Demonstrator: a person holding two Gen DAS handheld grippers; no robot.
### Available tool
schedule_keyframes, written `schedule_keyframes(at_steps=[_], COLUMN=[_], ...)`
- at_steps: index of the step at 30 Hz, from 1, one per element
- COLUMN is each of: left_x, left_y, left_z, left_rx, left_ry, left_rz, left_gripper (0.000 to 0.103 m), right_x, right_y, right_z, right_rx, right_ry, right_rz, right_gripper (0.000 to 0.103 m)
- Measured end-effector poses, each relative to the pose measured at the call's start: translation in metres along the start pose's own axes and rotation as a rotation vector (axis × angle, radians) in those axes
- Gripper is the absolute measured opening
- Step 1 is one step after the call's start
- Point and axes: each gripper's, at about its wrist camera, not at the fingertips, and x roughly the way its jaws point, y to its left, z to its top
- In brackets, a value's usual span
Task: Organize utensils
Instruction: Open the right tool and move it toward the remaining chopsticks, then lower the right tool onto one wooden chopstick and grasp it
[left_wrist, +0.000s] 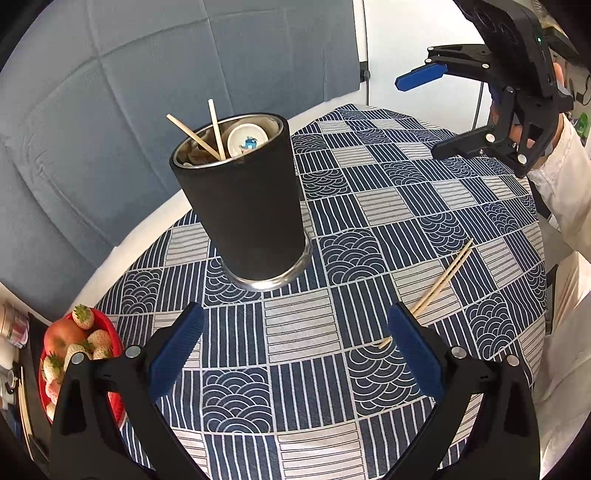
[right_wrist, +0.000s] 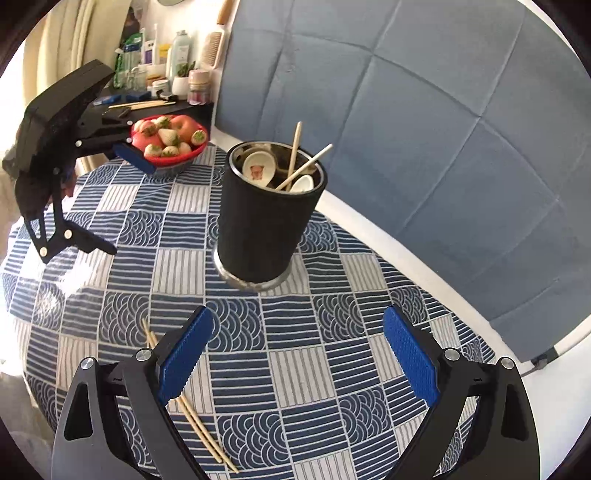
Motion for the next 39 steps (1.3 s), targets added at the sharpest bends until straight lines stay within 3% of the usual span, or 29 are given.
schedule_keyframes(at_steps=[9, 15, 21, 32, 39], left_x=[0.019, 0.026, 0.018, 0.026, 0.025], left_y=[-0.014, -0.012, -0.022, -0.043, -0.047], left_z=[-0.018, -0.035, -0.041, -0.055, -0.061], left_rx=[-0.188, -0.399, -0.520, -0.703, -0.876], left_ry=[0.064, 0.079, 0.070, 0.126, 0.145], left_rz=[0.093, 0.132, 0.258, 0.263, 0.388], left_gripper=[0.097, 0.097, 0.097, 0.097, 0.097], right_x=[0.016, 0.032, 0.051, 0.072, 0.086], right_y=[0.026, 0.036, 0.040, 0.039, 0.050], right_z=[-0.049, -0.068, -0.079, -0.095, -0.101], right_rx=[-0.121, -0.169, -0.184, -0.198, -0.247], right_ry=[0.038, 0.078, 0.126, 0.172, 0.244], right_rz=[0.132, 0.213, 0.267, 0.315, 0.332], right_gripper=[0.089, 0.089, 0.089, 0.089, 0.092])
